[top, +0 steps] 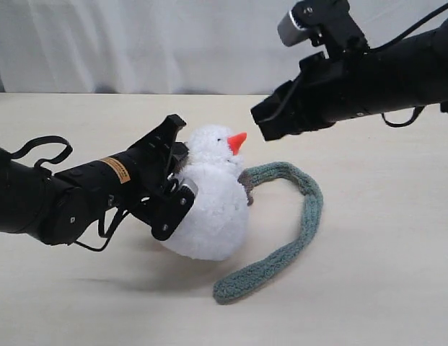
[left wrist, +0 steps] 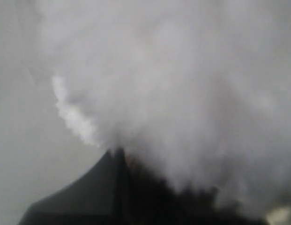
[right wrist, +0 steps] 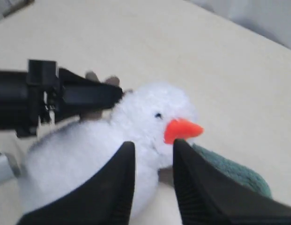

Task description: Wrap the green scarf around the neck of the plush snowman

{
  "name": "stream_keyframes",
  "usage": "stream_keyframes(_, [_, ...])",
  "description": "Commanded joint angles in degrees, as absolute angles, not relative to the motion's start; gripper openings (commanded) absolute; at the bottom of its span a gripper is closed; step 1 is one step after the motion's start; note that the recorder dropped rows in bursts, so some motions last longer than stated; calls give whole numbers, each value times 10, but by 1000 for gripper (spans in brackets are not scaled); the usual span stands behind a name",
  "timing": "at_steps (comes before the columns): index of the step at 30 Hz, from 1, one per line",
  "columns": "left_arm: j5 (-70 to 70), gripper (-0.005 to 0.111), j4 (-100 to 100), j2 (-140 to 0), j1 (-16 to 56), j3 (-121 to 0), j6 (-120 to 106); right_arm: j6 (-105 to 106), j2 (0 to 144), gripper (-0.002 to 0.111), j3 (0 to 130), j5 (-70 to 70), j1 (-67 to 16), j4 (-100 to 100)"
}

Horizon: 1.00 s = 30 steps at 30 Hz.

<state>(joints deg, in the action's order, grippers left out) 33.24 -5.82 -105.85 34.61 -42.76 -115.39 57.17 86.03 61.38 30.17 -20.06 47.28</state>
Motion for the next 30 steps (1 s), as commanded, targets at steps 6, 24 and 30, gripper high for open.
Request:
stream_keyframes(6, [373, 0, -20, -1055, 346, -431, -1228, 634, 872, 51, 604, 454, -185, 244])
stream_keyframes(24, [381, 0, -43, -1055, 347, -431, -1216, 568, 883, 66, 469, 159, -187, 486])
stream_keyframes(30, [381, 0, -41, -1055, 347, -431, -1198, 442, 883, 73, 425, 107, -187, 490])
